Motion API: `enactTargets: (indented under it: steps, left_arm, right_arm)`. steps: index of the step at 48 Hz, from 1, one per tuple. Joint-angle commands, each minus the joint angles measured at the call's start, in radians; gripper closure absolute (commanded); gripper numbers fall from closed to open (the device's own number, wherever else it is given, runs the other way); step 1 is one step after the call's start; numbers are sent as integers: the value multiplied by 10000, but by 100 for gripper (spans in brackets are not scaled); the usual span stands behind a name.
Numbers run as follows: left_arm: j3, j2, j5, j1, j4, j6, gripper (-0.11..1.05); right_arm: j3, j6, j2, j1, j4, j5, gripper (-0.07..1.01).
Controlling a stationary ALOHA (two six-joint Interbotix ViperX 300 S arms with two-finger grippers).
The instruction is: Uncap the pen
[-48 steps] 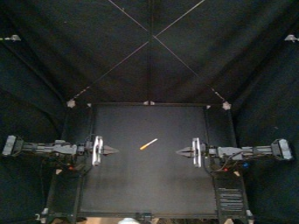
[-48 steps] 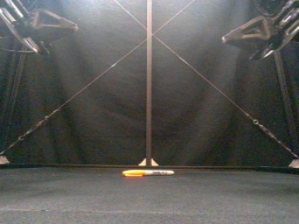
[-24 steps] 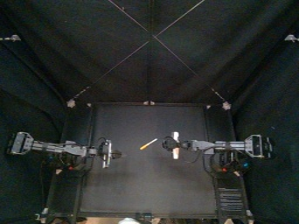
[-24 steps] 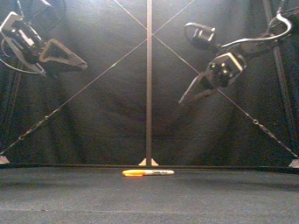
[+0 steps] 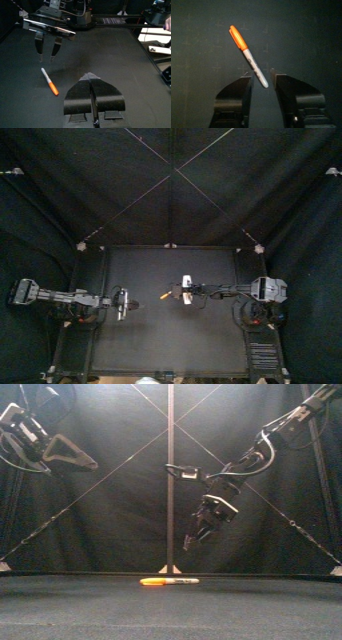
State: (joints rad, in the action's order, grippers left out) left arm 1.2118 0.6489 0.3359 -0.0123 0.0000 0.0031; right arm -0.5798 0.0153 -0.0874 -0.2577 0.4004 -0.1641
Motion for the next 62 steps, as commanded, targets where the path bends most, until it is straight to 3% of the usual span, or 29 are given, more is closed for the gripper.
enactTargets:
  steps: [1,13,22,38,46,62]
  left_arm:
    - [-92,0,92,-15,15,15,93]
    - [-77,0,92,15,15,31,93]
    - [-77,0,92,61,15,31,93]
    - [-31,0,46,61,15,31,93]
    - [-31,-15,31,77,15,31,93]
    - [-15,-15,46,77,15,31,93]
  right_arm:
    - [537,-15,-61,-46,-61,-215,14]
    - [1012,46,-614,-77,-905,-1104,14]
    - [1365,61,-1135,-153,-966,-1519,14]
    - [1626,61,-1503,-552,-1150,-1611,14]
    - [1565,77,-1626,-537,-1319,-1779,14]
    - [1549,629,-1841,-506,-1948,-2040,18]
